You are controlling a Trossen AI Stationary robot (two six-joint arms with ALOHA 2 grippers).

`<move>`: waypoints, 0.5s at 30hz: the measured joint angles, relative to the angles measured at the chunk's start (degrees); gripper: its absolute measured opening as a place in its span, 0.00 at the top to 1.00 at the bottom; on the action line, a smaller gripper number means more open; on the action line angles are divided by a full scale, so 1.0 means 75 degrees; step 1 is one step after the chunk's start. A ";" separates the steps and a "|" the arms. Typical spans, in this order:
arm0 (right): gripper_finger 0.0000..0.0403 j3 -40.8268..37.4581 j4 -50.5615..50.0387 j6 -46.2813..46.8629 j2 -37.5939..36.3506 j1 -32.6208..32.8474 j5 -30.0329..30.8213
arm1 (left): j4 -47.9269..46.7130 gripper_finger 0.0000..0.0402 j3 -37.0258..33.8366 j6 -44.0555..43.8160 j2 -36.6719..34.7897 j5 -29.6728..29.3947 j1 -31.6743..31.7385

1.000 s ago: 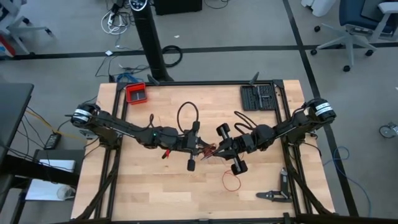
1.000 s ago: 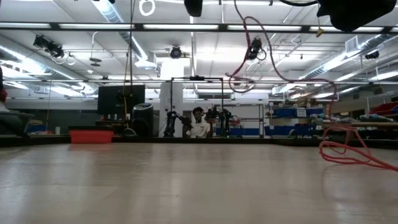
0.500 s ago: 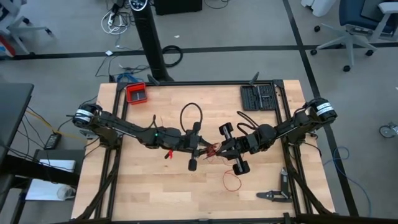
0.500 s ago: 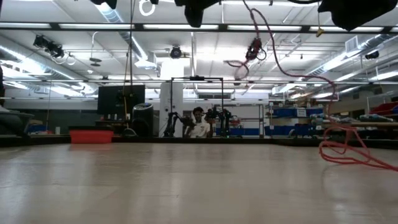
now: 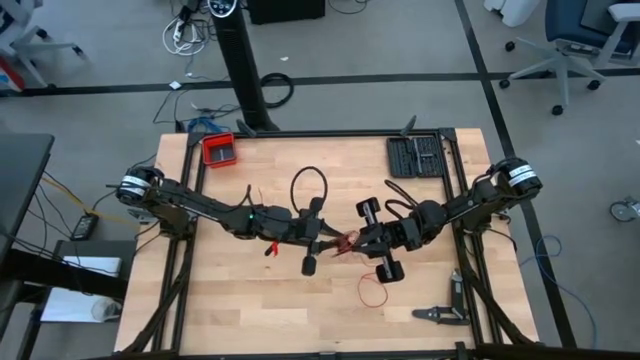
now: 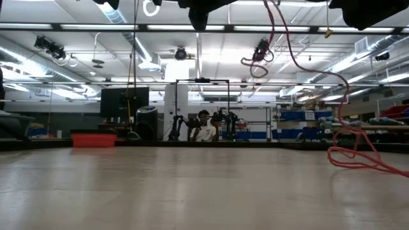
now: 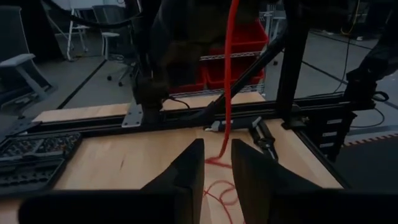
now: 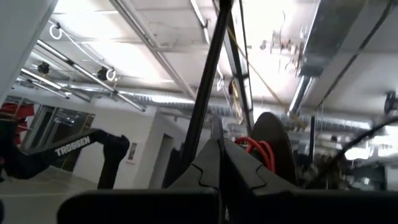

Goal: Coil cords
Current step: Coil the red wire onto the spool

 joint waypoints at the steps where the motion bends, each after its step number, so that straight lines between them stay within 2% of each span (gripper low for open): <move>1: 0.99 0.0000 0.0100 -0.0100 0.0000 0.0035 0.0001 | -0.0011 0.79 0.0000 -0.0016 -0.0003 0.0007 0.0000; 15: 0.99 -0.0057 -0.0110 -0.1475 -0.0067 0.0604 0.0860 | 0.0487 0.79 0.0006 0.0241 -0.0109 0.0525 0.0000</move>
